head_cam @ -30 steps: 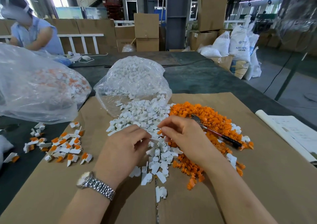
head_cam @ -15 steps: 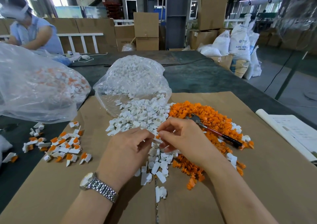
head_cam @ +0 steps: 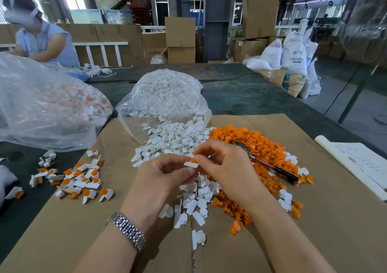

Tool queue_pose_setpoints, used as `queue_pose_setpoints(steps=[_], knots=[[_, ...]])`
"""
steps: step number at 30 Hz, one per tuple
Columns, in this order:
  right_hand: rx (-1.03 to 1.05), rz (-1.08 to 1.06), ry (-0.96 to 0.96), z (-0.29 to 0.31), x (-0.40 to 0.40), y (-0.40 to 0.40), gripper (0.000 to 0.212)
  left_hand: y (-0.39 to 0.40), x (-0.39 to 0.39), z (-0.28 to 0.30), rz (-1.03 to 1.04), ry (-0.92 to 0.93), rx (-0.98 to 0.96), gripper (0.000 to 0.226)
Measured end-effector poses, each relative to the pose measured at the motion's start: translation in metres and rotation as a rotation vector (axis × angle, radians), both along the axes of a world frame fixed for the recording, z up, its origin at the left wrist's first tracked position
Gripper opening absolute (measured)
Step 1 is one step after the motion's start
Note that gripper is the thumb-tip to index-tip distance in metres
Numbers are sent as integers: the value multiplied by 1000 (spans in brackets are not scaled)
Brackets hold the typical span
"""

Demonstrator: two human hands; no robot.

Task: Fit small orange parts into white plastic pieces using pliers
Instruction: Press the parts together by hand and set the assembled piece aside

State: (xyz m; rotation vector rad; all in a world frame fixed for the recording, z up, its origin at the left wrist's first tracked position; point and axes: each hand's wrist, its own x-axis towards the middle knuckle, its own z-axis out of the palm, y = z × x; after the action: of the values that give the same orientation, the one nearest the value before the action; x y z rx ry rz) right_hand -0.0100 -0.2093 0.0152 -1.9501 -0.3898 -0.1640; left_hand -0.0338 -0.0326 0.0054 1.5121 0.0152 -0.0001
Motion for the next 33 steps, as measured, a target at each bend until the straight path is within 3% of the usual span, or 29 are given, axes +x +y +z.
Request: queue_pose_setpoints(steps=[6,12,17,22,29,33], knots=[[-13,10,-21,3,-3,-2,11,1,0,3,15,-42,29,15],[-207,0,-228,6,-7,1,14,-1,0,3,7,4,-123,17],[-252,-2,-322,8,-11,1,15,3,0,3,-18,6,-136,14],[-193,15,-334,9,-11,2,12,7,5,1,-110,66,-375,27],[102,189,-25,12,-11,-5,30,14,7,4,-216,129,-530,30],[141,219,-13,14,-10,-7,24,16,6,5,-233,124,-526,29]])
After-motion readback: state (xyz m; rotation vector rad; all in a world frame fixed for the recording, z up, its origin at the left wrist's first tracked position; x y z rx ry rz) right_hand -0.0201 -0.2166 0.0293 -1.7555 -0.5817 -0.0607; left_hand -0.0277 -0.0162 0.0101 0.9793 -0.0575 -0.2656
